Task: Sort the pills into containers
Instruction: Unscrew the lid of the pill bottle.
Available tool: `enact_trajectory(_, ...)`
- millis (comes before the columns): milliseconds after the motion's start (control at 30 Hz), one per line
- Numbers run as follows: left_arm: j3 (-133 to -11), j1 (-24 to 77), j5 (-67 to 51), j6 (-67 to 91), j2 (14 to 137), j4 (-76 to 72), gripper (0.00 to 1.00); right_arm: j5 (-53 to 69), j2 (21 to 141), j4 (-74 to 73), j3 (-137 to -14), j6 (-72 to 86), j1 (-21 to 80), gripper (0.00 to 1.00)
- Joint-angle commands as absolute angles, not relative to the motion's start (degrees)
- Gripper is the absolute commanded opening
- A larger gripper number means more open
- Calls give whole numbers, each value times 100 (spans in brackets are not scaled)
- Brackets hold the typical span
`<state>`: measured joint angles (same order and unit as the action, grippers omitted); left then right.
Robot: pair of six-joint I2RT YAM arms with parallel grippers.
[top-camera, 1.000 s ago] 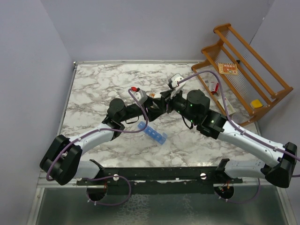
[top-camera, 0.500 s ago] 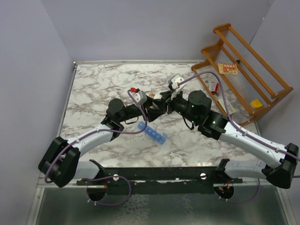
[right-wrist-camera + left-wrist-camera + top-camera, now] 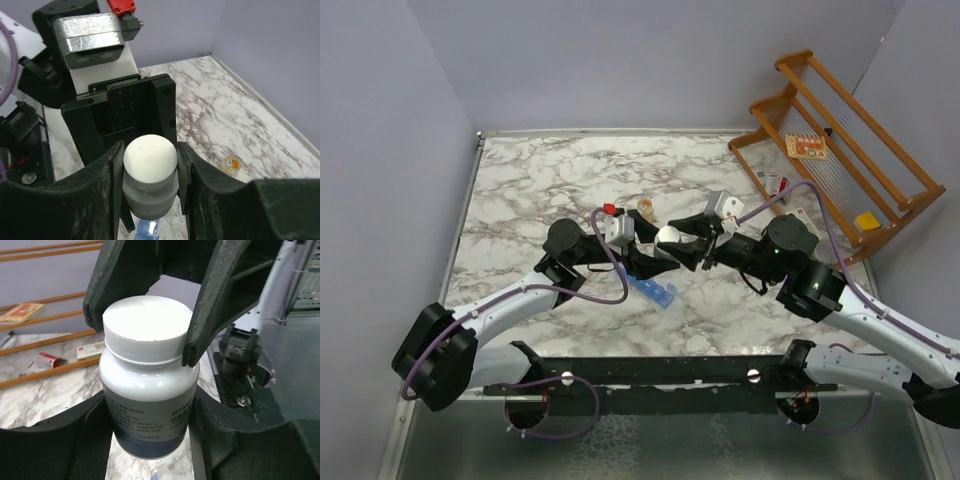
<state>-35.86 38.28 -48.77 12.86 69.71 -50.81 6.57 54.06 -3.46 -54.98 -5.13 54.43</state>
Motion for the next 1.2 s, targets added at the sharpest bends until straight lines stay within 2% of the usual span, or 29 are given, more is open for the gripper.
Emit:
enact_trajectory(0,-3675,4023,-5581,1255,6654,-5379,0,1917,5117,-531,-5379,-1031,5440,1)
enact_trajectory(100,-3691,4156,-5735,1193,6589,-5393,0,2094,5166,-579,-5408,-1128,5440,1)
enact_trajectory(133,-3691,4177,-5746,1180,6577,-5394,0,2069,5207,-588,-5434,-1140,5440,3)
enact_trajectory(233,-3679,4184,-5659,1163,6605,-5393,0,1726,5336,-561,-5519,-1147,5440,45)
enact_trajectory(333,-3665,4184,-5577,1139,6714,-5390,0,1432,5294,-360,-5516,-1107,5440,69)
enact_trajectory(367,-3672,4184,-5563,1142,6772,-5388,0,1359,5233,-261,-5500,-1102,5440,73)
enact_trajectory(400,-3669,4184,-5546,1143,6822,-5392,0,1229,5157,-137,-5475,-1069,5440,81)
enact_trajectory(433,-3680,4185,-5526,1136,6881,-5388,0,1096,5078,-37,-5460,-1044,5440,84)
enact_trajectory(667,-3729,4184,-5274,1116,7177,-5345,0,-119,4747,504,-5294,-723,5438,86)
enact_trajectory(800,-3788,4184,-4600,873,7197,-4960,0,-501,4754,492,-5283,-485,5440,86)
enact_trajectory(1000,-3823,4184,-3248,555,7115,-4595,0,-1148,5350,43,-5436,-52,5440,67)
enact_trajectory(1167,-3768,4184,-2342,341,6928,-4531,0,-1309,5572,286,-5291,95,5442,69)
